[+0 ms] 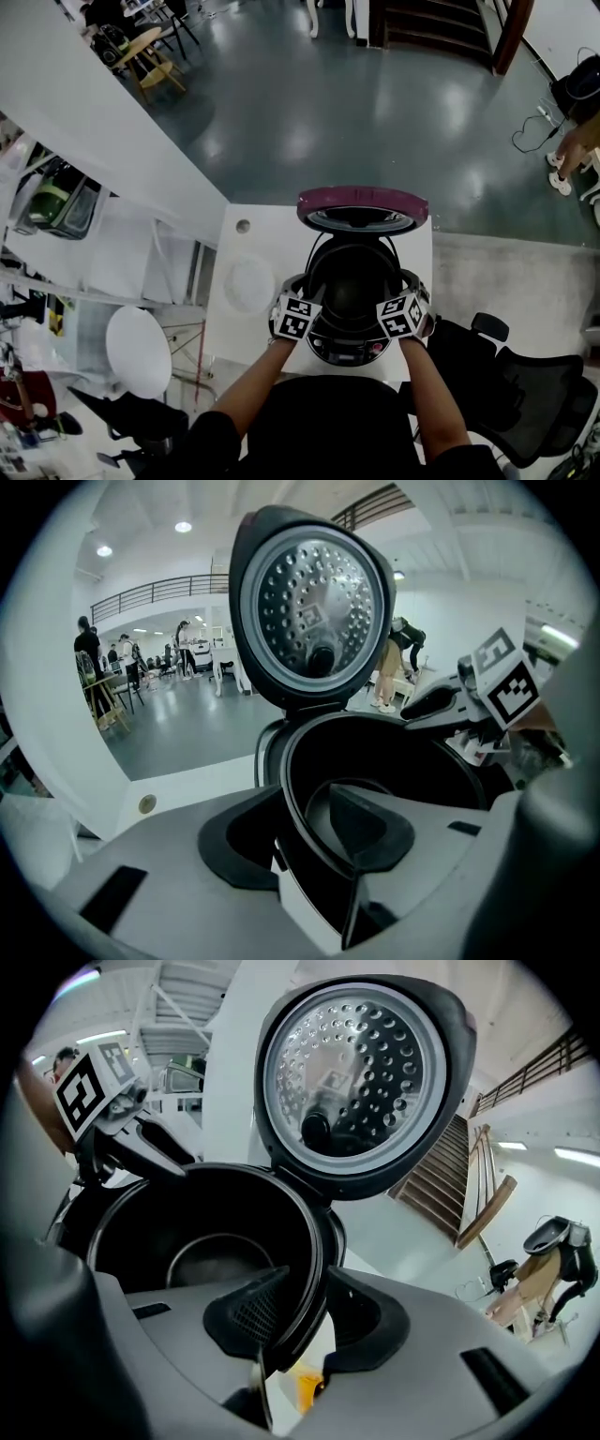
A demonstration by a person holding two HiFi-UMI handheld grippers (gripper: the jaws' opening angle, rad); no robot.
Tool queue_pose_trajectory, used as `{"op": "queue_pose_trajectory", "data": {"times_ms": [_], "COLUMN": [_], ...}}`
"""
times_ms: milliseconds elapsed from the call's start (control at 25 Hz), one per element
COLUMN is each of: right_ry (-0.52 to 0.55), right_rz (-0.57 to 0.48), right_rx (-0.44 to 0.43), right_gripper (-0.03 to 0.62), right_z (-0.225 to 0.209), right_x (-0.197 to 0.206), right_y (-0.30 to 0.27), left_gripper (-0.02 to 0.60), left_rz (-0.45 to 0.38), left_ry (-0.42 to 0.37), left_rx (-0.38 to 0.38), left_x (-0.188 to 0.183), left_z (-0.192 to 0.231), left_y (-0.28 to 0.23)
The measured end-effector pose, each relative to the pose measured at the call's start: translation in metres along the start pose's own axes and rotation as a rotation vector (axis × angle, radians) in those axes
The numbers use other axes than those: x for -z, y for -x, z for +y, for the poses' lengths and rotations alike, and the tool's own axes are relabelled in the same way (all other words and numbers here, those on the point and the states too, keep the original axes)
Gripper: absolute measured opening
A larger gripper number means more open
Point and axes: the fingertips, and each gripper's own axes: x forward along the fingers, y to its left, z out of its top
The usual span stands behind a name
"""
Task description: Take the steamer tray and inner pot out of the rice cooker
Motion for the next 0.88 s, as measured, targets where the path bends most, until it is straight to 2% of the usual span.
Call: {"op": "queue_pose_trajectory", "data": {"times_ms": [280,520,680,880], "right_ry": [0.068,0.181,0.182,0.197], "right_rz": [0.058,0.078,0.093,0.092], "right_rx": [0.017,0.028,0.029,0.033], "right_gripper": [0.109,0.104,0.106,0.106], "right_z": [-0.001,0.004,0.004,0.004], "right_x": [0.004,0.003,0.003,0.003], "right_y": [-0.008,-0.014,-0.017,-0.017], "left_gripper": [0.109,0.083,0.083,0.146], "left_rz": [0.017,-0.008,0.01,0.015], "left_ry": [-0.015,-0.01,-0.007,-0.07], "left_rx": [-0.057,-0.071,-0.071,-0.059], "left_x": [-0.001,-0.001,-0.001,-0.002], "left_z": [0.006,0.01,0.01,0.003], "left_y": [-0.001,-0.001,0.0,-0.004]}}
